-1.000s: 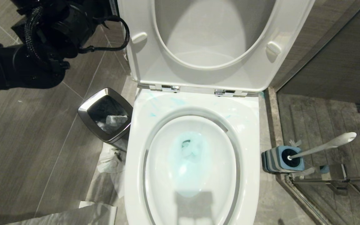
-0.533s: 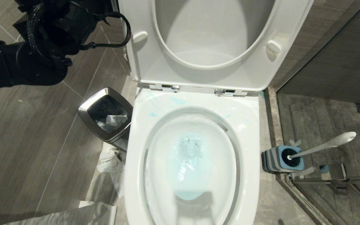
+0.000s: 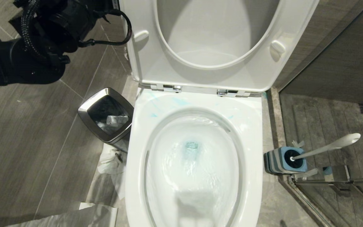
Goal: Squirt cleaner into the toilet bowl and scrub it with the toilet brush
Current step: Flush the toilet
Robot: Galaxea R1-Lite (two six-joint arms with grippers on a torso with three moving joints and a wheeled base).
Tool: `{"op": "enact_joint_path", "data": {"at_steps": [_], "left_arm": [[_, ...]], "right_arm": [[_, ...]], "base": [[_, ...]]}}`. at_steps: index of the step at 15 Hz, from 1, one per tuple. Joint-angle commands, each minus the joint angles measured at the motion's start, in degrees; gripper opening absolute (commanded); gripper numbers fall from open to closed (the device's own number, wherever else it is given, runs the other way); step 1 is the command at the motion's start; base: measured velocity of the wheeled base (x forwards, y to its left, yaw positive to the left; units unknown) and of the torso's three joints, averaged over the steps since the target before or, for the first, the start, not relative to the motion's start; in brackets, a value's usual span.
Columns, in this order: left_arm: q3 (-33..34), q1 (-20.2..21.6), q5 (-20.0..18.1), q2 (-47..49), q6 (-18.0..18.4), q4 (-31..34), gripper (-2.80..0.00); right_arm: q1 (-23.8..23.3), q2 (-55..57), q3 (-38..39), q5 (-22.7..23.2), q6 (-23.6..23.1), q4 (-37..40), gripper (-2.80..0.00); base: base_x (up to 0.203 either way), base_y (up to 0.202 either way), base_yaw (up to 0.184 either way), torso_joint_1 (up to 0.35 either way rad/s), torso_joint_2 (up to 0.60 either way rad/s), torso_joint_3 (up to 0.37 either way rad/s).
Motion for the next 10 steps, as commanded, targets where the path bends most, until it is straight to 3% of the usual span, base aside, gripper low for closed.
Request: {"op": "enact_joint_path", "data": {"at_steps": [1,7,10], "left_arm": [[-1.0,-0.4,0.1,-1.3,0.1,-0.6,-2.80],[-3.0,-0.9,0.1,-2.1,1.5,-0.7,-2.80],[-3.1,-0.9,0.2,-3.6,4.2,-0.9,-2.80]], "right_arm": [[0.0,0.0,0.7,0.0,0.0,0.0,-2.80],[0.0,0.0,0.7,0.0,0.0,0.0,-2.80],[0.0,0.0,0.7,0.1,0.0,0.0,-2.80]], "base": [[0.000,0.000,0.000,0.000,0.00,0.000],[0.000,0.000,0.000,0.000,0.00,0.000],[0.000,0.000,0.000,0.000,0.00,0.000]]}}
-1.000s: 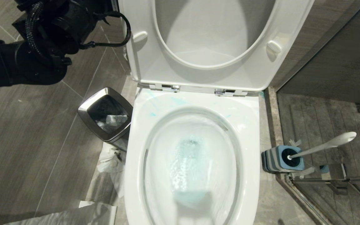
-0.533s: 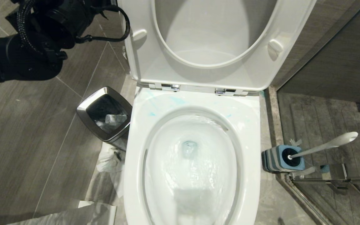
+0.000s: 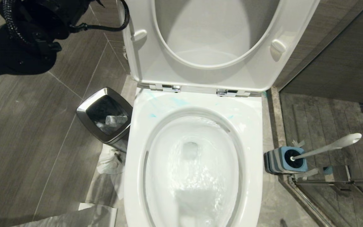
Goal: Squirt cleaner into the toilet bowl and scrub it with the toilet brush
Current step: Flush the toilet
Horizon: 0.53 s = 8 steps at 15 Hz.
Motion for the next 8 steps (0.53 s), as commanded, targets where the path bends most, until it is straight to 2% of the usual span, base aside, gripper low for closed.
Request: {"op": "enact_joint_path", "data": {"at_steps": [1,5,8], "left_arm": [[0.0,0.1,0.2,-2.3,1.2,-0.2,-2.80],[0.2,0.4,1.9,-6.2,4.2,0.5,-2.80],[0.3,0.6,3.3,-9.1,6.5,3.7,-2.80]], "right_arm": [[0.0,0.0,0.7,0.0,0.0,0.0,-2.80],[0.0,0.0,0.7,0.0,0.0,0.0,-2.80],[0.0,0.0,0.7,0.0,0.0,0.0,-2.80]], "base": [[0.000,0.000,0.000,0.000,0.00,0.000],[0.000,0.000,0.000,0.000,0.00,0.000],[0.000,0.000,0.000,0.000,0.00,0.000]]}}
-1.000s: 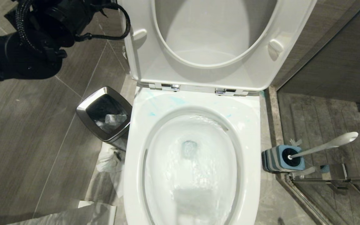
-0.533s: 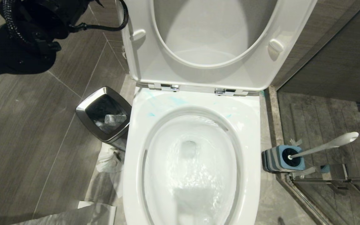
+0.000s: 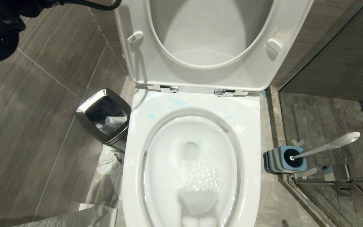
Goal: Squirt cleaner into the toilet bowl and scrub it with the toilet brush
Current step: Flush the toilet, then close the toilet lid
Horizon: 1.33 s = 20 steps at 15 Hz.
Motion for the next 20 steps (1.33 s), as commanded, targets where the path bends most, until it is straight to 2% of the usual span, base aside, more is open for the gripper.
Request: {"op": "enact_joint_path", "data": {"at_steps": [1,6,10,13,16,18,19,20], "left_arm": [[0.1,0.2,0.7,-3.0,0.4,0.1,-2.80],[0.6,0.4,1.0,-6.6,2.3,0.4,-2.80],[5.1,-1.0,2.5,-13.6,5.2,0.5,-2.80],[10.2,-8.1,7.6,-18.3,9.8,0.4,-2.80],[11.4,-14.5,8.8,-18.7,12.0,0.4,-2.80],[11.5,-17.7,9.1,-18.1,12.9,0.4,-2.80],[11.4,-19.1,10.3,-17.7,14.0,0.4,-2.80],[11.4,-19.7,13.2,-17.6,15.2,0.4,-2.80]], "right_arm": [[0.0,0.0,0.7,0.0,0.0,-0.1,-2.80],[0.0,0.0,0.7,0.1,0.0,-0.1,-2.80],[0.0,0.0,0.7,0.0,0.0,-0.1,-2.80],[0.0,0.0,0.7,0.0,0.0,-0.1,-2.80],[0.0,0.0,0.7,0.1,0.0,-0.1,-2.80],[0.0,0.0,0.7,0.1,0.0,-0.1,-2.80],[0.0,0.0,0.7,0.0,0.0,-0.1,-2.80],[0.0,0.0,0.7,0.0,0.0,-0.1,-2.80]], "base": [[0.000,0.000,0.000,0.000,0.00,0.000],[0.000,0.000,0.000,0.000,0.00,0.000],[0.000,0.000,0.000,0.000,0.00,0.000],[0.000,0.000,0.000,0.000,0.00,0.000],[0.000,0.000,0.000,0.000,0.00,0.000],[0.000,0.000,0.000,0.000,0.00,0.000],[0.000,0.000,0.000,0.000,0.00,0.000],[0.000,0.000,0.000,0.000,0.00,0.000]]}}
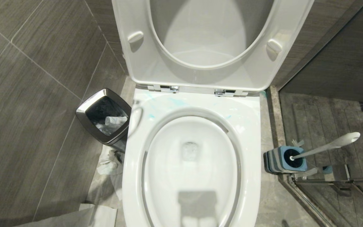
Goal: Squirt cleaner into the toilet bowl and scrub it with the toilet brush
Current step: Close the toilet lid
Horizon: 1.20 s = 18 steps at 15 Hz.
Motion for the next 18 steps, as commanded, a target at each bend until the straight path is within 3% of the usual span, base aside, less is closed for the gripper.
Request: {"op": "enact_joint_path", "data": {"at_steps": [1,5,8,13,17,18], "left_arm": [[0.8,-1.2,2.7,-0.2,0.7,-0.2,-2.80],[0.5,-3.0,2.6,-0.8,-0.8,2.4,-2.80],[0.1,-3.5,-4.2,-0.9,-6.2,9.9,-2.80],[-6.4,-1.9,-4.9,-0.5,-7.8,14.4,-2.80],[-10.8,1.8,-4.7,2.2,-14.9,16.3,-2.80],[-13.1,2.2,-4.6,3.7,-19.1,17.2,-2.80]], "right_arm": [[0.0,0.0,0.7,0.1,0.0,-0.1,-2.80],[0.0,0.0,0.7,0.1,0.0,-0.1,-2.80],[0.0,0.0,0.7,0.0,0.0,-0.1,-2.80],[0.0,0.0,0.7,0.0,0.0,-0.1,-2.80],[0.0,0.0,0.7,0.0,0.0,-0.1,-2.80],[0.0,0.0,0.7,0.1,0.0,-0.1,-2.80]], "base": [[0.000,0.000,0.000,0.000,0.00,0.000],[0.000,0.000,0.000,0.000,0.00,0.000],[0.000,0.000,0.000,0.000,0.00,0.000],[0.000,0.000,0.000,0.000,0.00,0.000],[0.000,0.000,0.000,0.000,0.00,0.000],[0.000,0.000,0.000,0.000,0.00,0.000]]}}
